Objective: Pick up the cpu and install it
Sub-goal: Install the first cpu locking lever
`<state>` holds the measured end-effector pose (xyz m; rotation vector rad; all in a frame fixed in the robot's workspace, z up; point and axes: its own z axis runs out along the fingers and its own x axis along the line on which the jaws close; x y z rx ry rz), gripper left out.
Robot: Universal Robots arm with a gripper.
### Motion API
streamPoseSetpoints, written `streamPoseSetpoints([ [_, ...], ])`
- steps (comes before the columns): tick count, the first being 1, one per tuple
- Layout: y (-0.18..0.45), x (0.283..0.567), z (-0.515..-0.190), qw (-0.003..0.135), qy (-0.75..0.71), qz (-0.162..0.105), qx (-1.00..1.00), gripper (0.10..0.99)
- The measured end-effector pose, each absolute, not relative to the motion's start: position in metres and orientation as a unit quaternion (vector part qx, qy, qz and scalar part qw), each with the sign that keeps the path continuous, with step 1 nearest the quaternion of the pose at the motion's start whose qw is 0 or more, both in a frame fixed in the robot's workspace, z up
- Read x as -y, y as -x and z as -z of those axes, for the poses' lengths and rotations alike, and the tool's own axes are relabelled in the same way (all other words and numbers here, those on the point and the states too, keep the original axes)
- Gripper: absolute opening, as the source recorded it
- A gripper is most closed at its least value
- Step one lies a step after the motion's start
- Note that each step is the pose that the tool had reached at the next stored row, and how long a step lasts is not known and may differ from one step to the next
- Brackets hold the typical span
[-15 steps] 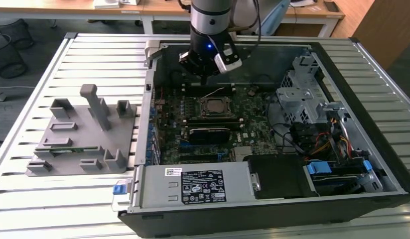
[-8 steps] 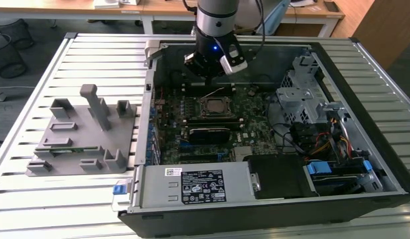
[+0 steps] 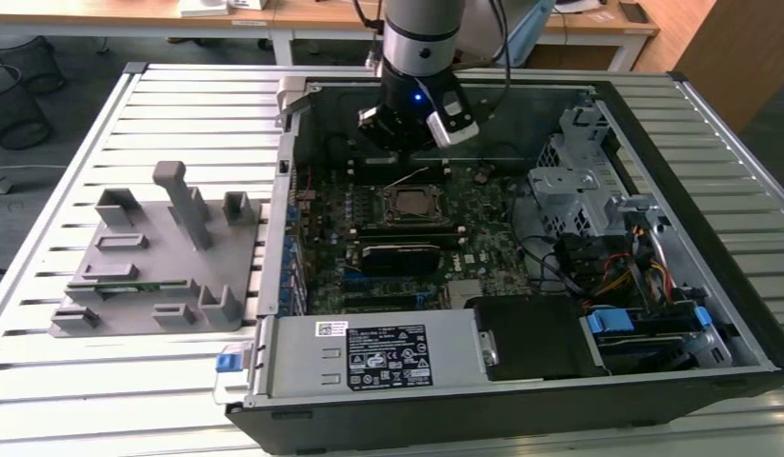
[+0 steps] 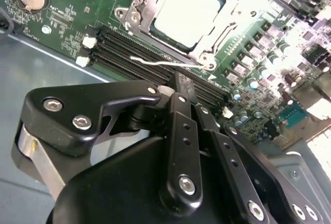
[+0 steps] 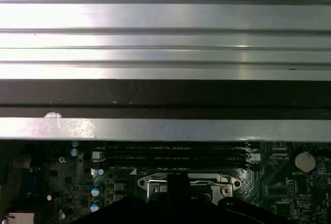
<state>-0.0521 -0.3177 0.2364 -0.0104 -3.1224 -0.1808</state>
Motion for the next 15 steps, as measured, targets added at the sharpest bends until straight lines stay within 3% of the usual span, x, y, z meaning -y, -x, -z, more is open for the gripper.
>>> streamPoseSetpoints([
  [15, 0.0436, 0.3154, -0.2283, 0.006, -0.027, 0.055, 0.998, 0.106],
])
